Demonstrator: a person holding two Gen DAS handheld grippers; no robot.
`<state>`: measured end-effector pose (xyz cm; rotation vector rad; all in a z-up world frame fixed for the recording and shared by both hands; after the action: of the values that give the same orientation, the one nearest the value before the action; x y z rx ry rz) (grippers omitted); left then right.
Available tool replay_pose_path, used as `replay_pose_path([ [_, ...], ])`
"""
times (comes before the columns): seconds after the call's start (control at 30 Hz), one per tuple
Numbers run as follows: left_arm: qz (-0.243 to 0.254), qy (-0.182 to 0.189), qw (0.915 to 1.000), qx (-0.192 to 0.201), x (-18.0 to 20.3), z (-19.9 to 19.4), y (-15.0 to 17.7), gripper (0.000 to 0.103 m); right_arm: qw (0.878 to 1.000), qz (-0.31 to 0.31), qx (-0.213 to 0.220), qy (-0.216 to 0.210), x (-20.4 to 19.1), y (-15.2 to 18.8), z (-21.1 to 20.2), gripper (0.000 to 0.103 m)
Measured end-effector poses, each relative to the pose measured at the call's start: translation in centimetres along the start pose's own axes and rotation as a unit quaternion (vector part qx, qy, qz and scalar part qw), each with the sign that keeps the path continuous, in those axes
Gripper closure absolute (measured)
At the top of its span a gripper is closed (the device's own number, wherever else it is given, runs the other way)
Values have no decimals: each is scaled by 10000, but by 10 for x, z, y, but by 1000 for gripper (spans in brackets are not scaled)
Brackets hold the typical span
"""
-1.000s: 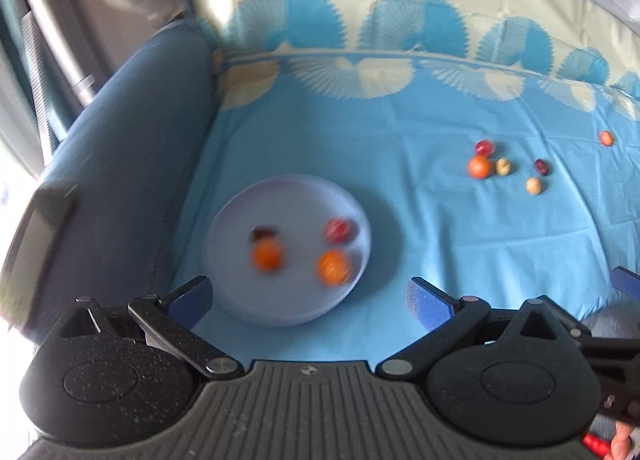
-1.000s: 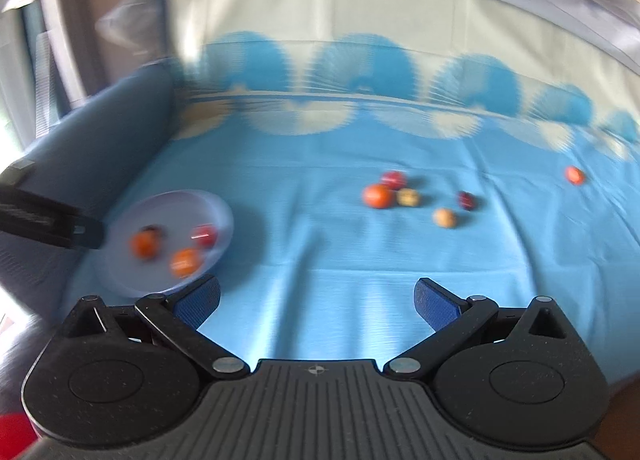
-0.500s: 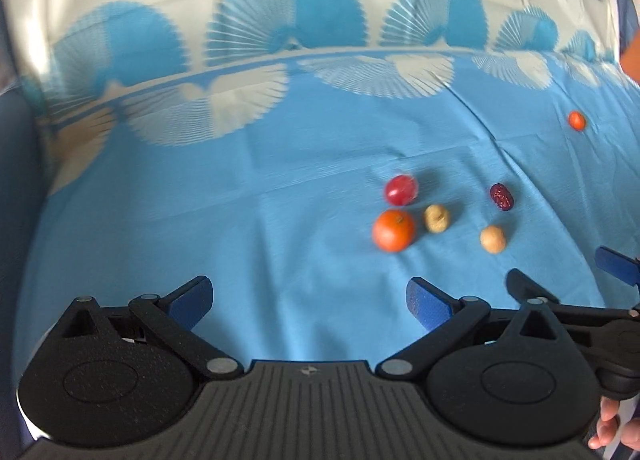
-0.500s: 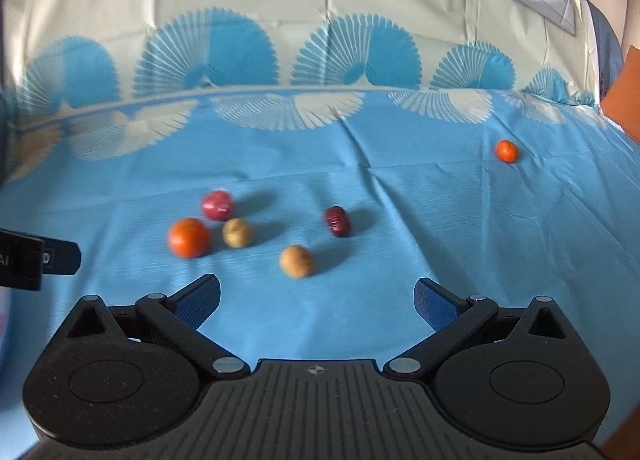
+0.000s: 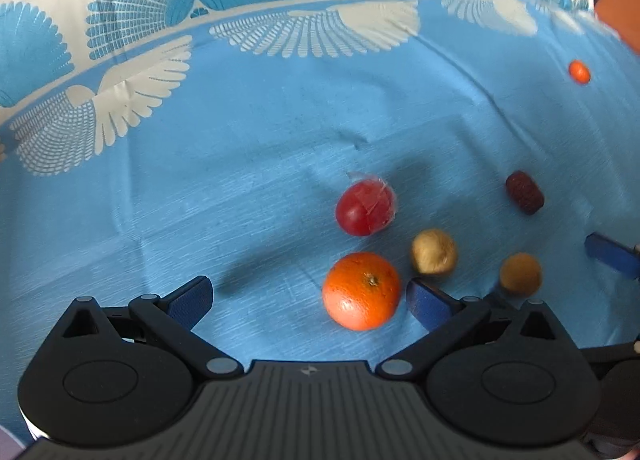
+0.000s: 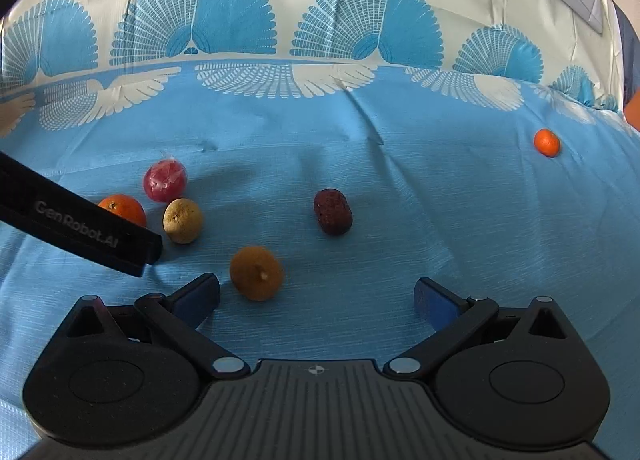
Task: Organize fruits
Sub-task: 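Grasp the bagged orange with the left tool while the right tool grasps a small yellow fruit, then carry both fruits over the plate and open both tools to drop them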
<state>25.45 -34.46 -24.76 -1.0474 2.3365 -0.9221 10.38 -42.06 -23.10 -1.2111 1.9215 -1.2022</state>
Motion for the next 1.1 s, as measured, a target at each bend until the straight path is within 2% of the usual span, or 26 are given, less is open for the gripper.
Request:
replay_pose_path([
  [0.1, -52, 14, 10000, 48, -2, -3, 1, 0, 10000, -16, 27, 7, -1, 0, -1, 1],
  [0.13, -58, 7, 9998, 169, -2, -7, 0, 9, 10000, -47, 40, -3, -1, -1, -2, 3],
  [0.17, -60, 41, 9995, 312, 0, -11, -1, 21, 9999, -62, 73, -104, -2, -2, -3, 17],
  [0.2, -46, 248, 9992, 315, 1, -14, -1, 58, 9995, -87, 123, -270, -4, -3, -6, 27],
  [0.23, -52, 395, 9989, 234, 3, -15, -2, 64, 9988, -156, 174, -434, -8, -4, -9, 55],
  [0.27, -65, 407, 9988, 264, 5, -18, -2, 64, 9982, -267, 197, -505, -13, -4, -12, 73],
  [0.3, -41, 454, 9985, 319, 6, -22, -2, 65, 9977, -388, 206, -507, -17, -4, -14, 77],
  [0.4, 69, 447, 9983, 359, 9, -40, -2, 65, 9985, -320, 150, -430, -17, -7, -17, 77],
  [0.47, -4, 392, 9985, 390, 5, -61, -3, 65, 9996, -189, 137, -171, -10, -14, -24, 77],
  [0.57, -107, 180, 9990, 403, -6, -105, -1, 65, 9997, 148, 166, 39, 2, -28, -47, 77],
  [0.63, -234, 30, 9990, 382, -15, -139, 4, 65, 9992, 296, 268, -27, 5, -38, -70, 77],
  [0.87, -595, -459, 9969, 232, -50, -260, 35, 65, 9947, 239, 533, -850, -11, -67, -177, 77],
  [1.1, -1121, -899, 9893, 265, -81, -363, 81, 65, 9807, 115, 538, -1877, -54, -79, -278, 77],
])
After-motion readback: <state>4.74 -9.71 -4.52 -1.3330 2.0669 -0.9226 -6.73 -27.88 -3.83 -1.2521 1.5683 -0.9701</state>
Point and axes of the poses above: each gripper's, at about its wrist camera, not at the fingertips, and z roughly the way its jaws point, x to its right, y to its underside, the point moved 2 cm from there along z, roughly the way its jaws point, and after that the axes turned 13 degrees about x, right-handed, at the moved point
